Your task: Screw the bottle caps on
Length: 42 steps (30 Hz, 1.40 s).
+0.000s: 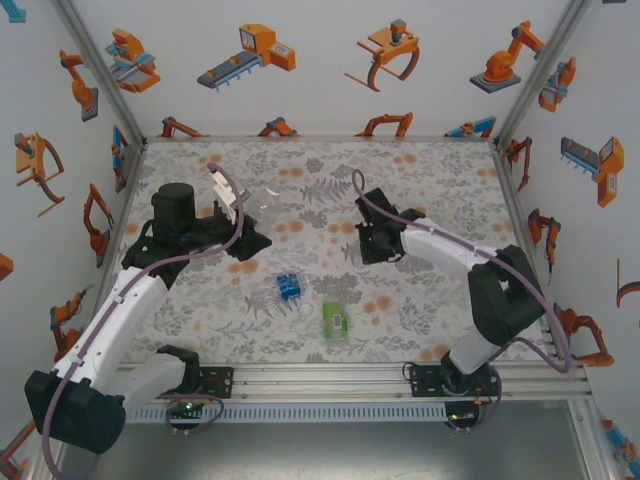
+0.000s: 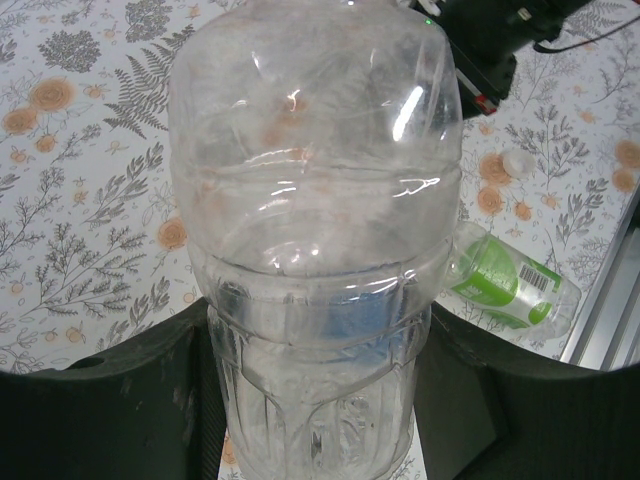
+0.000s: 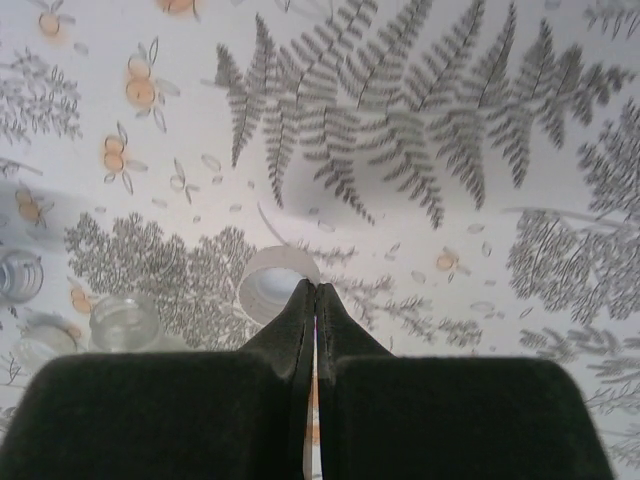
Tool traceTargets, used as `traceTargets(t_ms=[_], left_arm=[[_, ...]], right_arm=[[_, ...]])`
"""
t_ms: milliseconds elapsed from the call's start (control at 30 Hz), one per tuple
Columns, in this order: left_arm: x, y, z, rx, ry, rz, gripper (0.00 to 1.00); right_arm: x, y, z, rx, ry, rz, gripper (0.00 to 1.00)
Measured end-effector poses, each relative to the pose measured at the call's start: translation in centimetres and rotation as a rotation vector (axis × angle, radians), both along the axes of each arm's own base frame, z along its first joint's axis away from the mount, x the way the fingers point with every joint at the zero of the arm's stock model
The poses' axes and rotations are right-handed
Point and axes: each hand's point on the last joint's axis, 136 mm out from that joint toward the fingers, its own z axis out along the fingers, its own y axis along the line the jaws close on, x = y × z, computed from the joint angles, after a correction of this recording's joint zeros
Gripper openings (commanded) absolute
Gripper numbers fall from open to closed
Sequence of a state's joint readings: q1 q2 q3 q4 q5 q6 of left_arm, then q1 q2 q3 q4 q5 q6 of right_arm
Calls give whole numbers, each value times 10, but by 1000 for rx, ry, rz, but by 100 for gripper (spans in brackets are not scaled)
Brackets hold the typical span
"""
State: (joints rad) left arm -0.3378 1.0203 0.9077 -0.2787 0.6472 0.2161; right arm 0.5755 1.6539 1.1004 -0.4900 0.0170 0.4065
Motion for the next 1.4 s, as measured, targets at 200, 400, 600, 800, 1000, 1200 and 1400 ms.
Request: traceTargets(t_ms=[200, 400, 600, 800, 1000, 1200, 1400], left_arm=[[0, 0, 0, 0, 0, 0, 0], [-1, 0, 0, 0, 0, 0, 0], [-1, 1, 0, 1, 1, 1, 0], [-2, 1, 1, 0, -2, 1, 0], [-1, 1, 1, 1, -2, 2, 0], [-1, 1, 1, 1, -2, 3, 1], [-1, 1, 1, 1, -2, 3, 1]], right_arm=[[22, -1, -18, -40, 39, 9, 6], [21, -2, -31, -67, 72, 23, 9], [19, -3, -34, -77, 85, 28, 20], [22, -2, -31, -72, 78, 28, 25], [22, 2, -29, -52, 82, 32, 37], [20, 6, -28, -26, 94, 33, 41], [19, 9, -28, -11, 102, 30, 42]])
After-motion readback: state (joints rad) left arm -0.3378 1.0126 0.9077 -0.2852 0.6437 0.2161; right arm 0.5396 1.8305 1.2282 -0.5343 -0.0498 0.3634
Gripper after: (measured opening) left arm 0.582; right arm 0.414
